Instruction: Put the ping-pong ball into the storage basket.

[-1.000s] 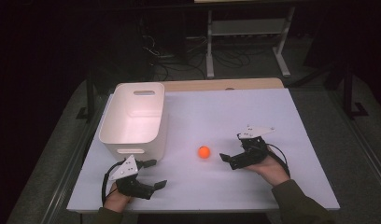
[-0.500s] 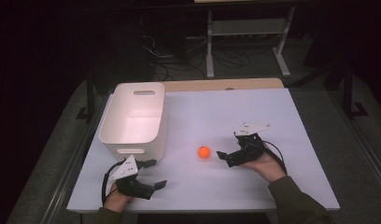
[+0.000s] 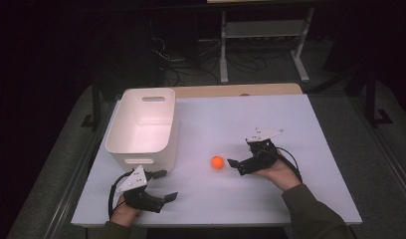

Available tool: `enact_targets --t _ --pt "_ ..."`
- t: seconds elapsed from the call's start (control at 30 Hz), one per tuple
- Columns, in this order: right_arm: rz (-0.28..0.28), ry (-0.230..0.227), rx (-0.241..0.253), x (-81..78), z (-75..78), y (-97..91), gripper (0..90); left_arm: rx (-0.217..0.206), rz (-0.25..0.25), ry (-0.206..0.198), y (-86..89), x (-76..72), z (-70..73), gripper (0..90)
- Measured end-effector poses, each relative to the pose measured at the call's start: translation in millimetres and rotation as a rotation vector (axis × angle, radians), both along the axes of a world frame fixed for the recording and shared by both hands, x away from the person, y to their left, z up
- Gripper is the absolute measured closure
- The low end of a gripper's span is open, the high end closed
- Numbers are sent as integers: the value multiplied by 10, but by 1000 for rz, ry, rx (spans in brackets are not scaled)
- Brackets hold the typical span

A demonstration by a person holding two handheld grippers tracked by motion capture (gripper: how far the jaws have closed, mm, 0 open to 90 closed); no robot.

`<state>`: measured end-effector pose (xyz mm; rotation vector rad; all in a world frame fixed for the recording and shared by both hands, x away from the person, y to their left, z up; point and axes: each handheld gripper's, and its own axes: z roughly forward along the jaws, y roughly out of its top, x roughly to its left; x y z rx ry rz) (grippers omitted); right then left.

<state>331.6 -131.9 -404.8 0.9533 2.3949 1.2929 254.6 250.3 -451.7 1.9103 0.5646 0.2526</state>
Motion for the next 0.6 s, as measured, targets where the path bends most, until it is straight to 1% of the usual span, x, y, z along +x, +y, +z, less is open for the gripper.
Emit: enact_targets --t 0.6 --pt "9 -7 9 93 40 91 0 2 0 -2 -1 0 0 140"
